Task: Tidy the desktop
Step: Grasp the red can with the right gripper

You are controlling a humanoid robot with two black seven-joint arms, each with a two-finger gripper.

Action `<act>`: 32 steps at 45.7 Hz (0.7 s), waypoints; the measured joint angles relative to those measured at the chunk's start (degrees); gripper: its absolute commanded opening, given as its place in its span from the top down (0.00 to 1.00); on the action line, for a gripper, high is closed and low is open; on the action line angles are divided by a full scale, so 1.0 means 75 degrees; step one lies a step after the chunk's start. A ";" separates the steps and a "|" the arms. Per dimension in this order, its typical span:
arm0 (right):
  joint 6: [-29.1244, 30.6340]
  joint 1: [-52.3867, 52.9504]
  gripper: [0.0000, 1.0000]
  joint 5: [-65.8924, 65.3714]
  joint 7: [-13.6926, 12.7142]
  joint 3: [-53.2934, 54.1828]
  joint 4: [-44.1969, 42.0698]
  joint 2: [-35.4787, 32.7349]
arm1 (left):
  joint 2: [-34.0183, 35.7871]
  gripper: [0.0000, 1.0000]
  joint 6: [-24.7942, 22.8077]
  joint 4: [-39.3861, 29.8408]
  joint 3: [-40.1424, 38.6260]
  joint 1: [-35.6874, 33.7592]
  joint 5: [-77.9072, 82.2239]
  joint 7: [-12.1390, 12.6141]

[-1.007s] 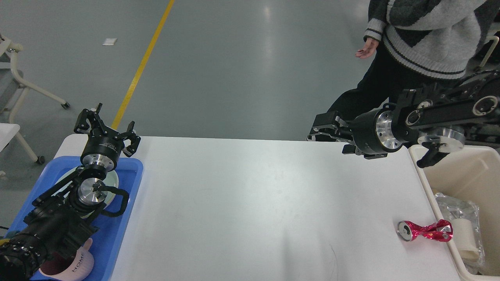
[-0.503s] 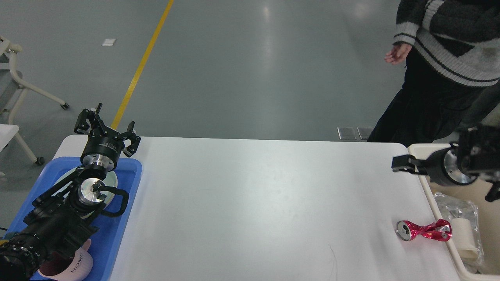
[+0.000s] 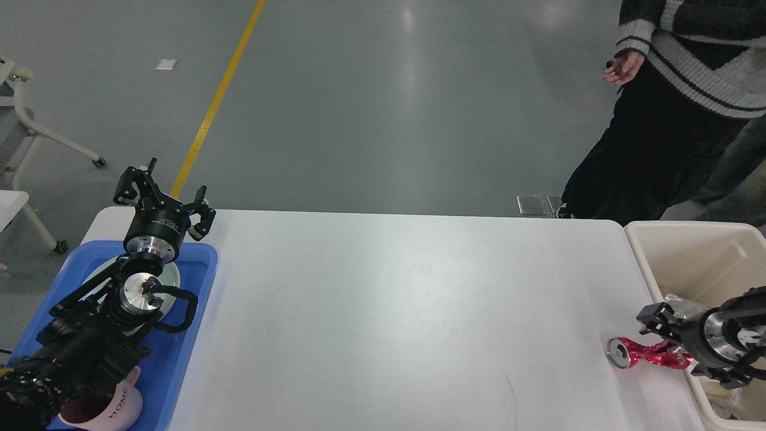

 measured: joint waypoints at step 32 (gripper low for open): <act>0.0266 -0.2170 1.00 0.1943 -0.0175 0.1813 -0.2432 0.0823 | 0.0000 0.04 0.0000 0.0000 0.0006 0.0000 0.0000 0.0000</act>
